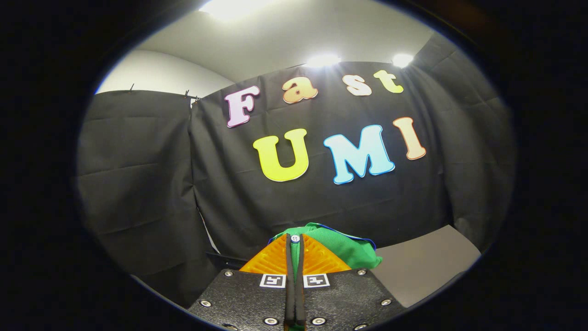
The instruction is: Put the clothes into the washing machine and then close the washing machine lid.
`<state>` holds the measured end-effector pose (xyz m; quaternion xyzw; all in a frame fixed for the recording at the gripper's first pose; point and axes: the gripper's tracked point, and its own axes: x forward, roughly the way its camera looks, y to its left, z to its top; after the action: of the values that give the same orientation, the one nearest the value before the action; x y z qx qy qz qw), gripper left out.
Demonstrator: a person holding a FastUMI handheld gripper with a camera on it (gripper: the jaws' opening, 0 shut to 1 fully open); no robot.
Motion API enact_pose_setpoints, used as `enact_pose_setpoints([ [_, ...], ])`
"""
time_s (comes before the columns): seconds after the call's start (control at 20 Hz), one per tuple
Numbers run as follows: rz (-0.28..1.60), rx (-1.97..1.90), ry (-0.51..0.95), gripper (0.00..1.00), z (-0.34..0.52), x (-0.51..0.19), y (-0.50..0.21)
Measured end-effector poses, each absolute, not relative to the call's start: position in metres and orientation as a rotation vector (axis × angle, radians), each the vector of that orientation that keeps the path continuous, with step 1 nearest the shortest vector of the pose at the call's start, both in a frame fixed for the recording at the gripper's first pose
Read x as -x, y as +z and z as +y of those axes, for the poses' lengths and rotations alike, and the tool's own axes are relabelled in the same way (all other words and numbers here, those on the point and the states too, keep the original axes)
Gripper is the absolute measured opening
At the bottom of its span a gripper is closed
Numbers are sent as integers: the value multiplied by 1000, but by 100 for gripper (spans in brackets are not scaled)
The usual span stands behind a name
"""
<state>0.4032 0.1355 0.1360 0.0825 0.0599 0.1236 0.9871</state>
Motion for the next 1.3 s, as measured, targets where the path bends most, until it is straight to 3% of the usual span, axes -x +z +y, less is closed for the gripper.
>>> enact_pose_setpoints([
  [1.3,155,-161,395,0,318,-376,116],
])
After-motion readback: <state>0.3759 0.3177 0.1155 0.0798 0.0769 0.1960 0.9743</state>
